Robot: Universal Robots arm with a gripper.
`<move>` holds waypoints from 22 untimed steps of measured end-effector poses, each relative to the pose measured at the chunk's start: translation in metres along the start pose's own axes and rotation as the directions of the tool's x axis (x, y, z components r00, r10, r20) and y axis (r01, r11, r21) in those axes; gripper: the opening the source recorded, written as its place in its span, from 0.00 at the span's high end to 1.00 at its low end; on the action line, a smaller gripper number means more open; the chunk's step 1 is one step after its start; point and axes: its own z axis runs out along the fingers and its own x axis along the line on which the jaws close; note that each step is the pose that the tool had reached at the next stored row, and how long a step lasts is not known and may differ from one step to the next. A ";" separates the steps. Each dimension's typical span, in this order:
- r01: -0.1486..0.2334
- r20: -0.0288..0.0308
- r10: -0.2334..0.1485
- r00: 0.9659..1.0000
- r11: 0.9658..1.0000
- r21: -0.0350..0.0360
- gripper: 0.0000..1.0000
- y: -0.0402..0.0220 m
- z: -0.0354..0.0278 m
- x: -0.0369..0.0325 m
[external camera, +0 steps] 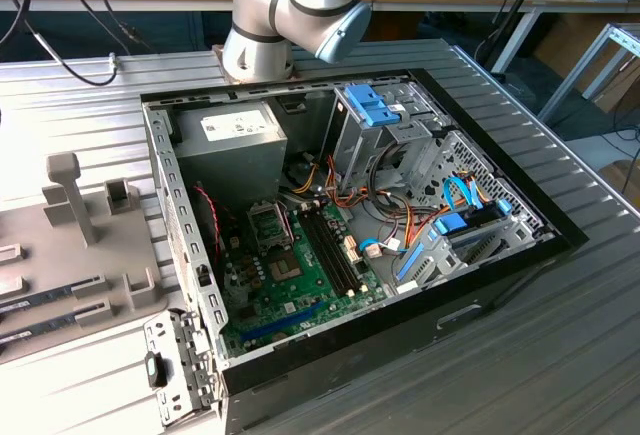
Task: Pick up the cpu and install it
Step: 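Pick up the cpu and move it towards the insertion slot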
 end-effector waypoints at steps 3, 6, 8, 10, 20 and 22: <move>0.000 0.000 0.000 1.000 1.000 0.000 0.53 0.0001 -0.0010 0.0000; 0.000 0.000 0.000 1.000 1.000 0.000 0.53 0.0002 -0.0021 -0.0001; 0.000 0.000 0.000 1.000 1.000 -0.001 0.53 0.0003 -0.0029 -0.0001; 0.000 0.000 0.000 1.000 1.000 -0.001 0.53 0.0004 -0.0036 -0.0001; 0.000 0.000 0.000 1.000 1.000 -0.001 0.53 0.0007 -0.0068 -0.0002; 0.000 0.000 0.000 1.000 1.000 -0.001 0.53 0.0008 -0.0076 -0.0002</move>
